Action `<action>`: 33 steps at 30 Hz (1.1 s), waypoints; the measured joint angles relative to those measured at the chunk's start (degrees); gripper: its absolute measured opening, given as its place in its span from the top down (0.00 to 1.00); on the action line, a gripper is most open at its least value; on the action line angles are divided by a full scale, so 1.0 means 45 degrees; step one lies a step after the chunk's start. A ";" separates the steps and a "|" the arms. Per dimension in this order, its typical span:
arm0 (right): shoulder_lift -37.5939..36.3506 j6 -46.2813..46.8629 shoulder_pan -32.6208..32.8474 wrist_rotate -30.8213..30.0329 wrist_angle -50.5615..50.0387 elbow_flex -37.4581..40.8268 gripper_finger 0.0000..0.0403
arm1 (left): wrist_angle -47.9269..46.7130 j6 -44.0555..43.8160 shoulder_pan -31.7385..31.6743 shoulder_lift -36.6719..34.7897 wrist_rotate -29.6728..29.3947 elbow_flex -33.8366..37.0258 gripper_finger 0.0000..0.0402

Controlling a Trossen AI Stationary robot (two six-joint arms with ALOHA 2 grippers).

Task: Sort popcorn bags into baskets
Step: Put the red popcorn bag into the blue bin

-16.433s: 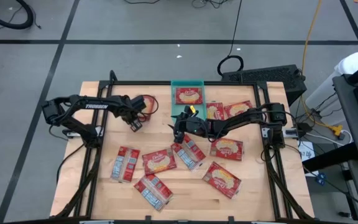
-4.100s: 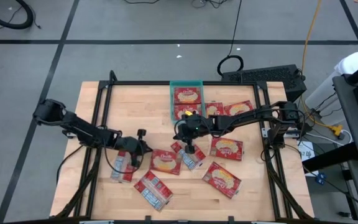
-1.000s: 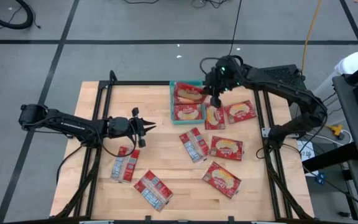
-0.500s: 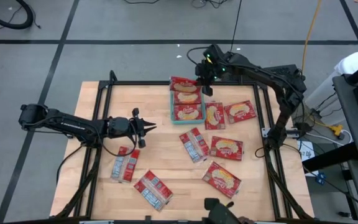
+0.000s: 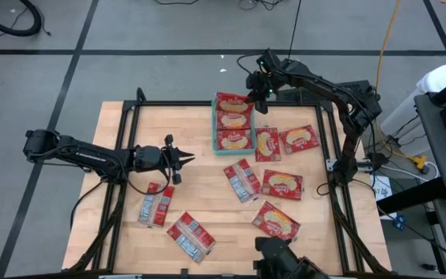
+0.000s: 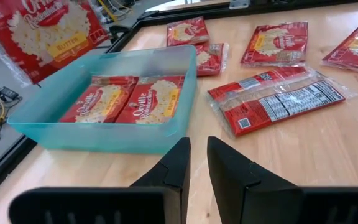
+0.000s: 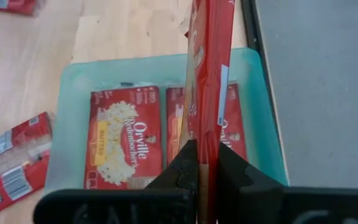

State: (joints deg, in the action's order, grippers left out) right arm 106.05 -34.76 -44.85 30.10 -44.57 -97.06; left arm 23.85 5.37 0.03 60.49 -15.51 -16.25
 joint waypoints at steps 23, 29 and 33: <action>0.1643 -0.0335 -0.0386 -0.0352 0.0170 0.0010 0.95 | 0.0046 -0.0370 0.0019 0.0000 0.0141 0.0000 0.85; 0.1658 -0.0470 -0.0344 -0.0673 0.0687 0.0010 0.92 | 0.0056 -0.0647 0.0019 0.0002 0.0141 0.0000 0.85; 0.1658 -0.0476 -0.0270 -0.0754 0.1040 0.0010 0.91 | 0.0059 -0.0678 0.0106 0.0005 0.0141 0.0000 0.85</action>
State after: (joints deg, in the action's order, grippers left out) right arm 113.51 -36.91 -46.06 26.70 -39.89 -97.01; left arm 24.11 2.31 0.51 60.51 -14.87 -16.25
